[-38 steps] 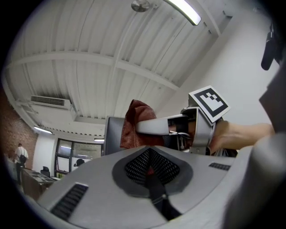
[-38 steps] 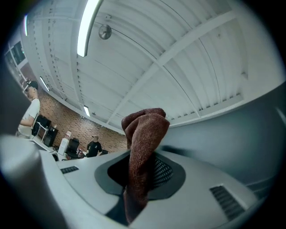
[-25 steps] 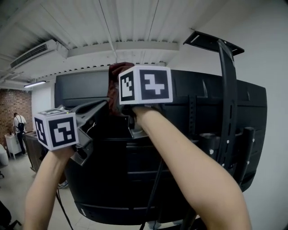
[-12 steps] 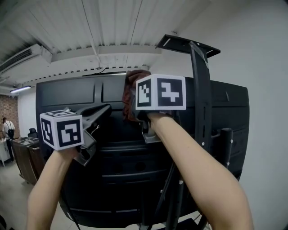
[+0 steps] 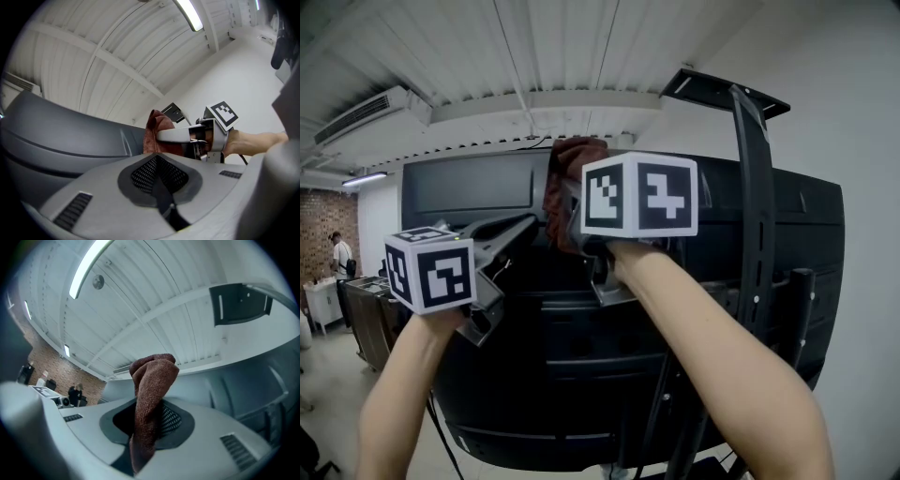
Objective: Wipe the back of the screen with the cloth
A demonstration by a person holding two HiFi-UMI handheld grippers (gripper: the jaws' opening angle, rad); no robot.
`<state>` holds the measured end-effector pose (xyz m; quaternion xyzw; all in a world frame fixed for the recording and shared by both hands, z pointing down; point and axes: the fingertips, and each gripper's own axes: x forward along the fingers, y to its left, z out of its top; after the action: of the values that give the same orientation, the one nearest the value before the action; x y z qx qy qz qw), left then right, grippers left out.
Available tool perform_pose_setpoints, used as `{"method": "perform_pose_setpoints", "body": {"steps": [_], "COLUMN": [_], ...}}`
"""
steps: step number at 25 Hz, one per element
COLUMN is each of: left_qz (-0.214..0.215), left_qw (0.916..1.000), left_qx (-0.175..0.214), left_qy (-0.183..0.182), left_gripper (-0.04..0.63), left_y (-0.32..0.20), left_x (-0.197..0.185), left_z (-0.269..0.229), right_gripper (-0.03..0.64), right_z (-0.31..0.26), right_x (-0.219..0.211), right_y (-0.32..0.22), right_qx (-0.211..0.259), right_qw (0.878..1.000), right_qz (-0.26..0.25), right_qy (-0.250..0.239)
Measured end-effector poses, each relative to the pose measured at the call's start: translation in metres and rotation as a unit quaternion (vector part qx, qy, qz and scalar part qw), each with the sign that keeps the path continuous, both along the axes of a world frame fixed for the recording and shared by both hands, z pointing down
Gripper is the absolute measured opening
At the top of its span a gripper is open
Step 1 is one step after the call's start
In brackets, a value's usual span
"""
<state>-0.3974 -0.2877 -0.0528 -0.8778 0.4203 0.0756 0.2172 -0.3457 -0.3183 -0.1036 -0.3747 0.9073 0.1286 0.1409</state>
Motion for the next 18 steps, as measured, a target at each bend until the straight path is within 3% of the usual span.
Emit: {"method": "perform_pose_setpoints", "body": {"steps": [10, 18], "left_qz": [-0.1, -0.193], "left_qw": [0.9948, 0.9797], "left_qx": [-0.007, -0.049], "left_qy": [0.018, 0.023], "left_gripper": [0.012, 0.012], "left_y": [0.032, 0.045], "left_x": [-0.117, -0.216], "left_z": [0.025, 0.073], "right_gripper": [0.069, 0.069], "right_z": [0.032, 0.078], "right_x": [-0.168, -0.275], "right_y": [0.053, 0.058], "right_qx": [-0.01, -0.045], "right_qw": [0.987, 0.976], "right_qz": [-0.157, -0.198], "right_qy": [0.035, 0.078]}}
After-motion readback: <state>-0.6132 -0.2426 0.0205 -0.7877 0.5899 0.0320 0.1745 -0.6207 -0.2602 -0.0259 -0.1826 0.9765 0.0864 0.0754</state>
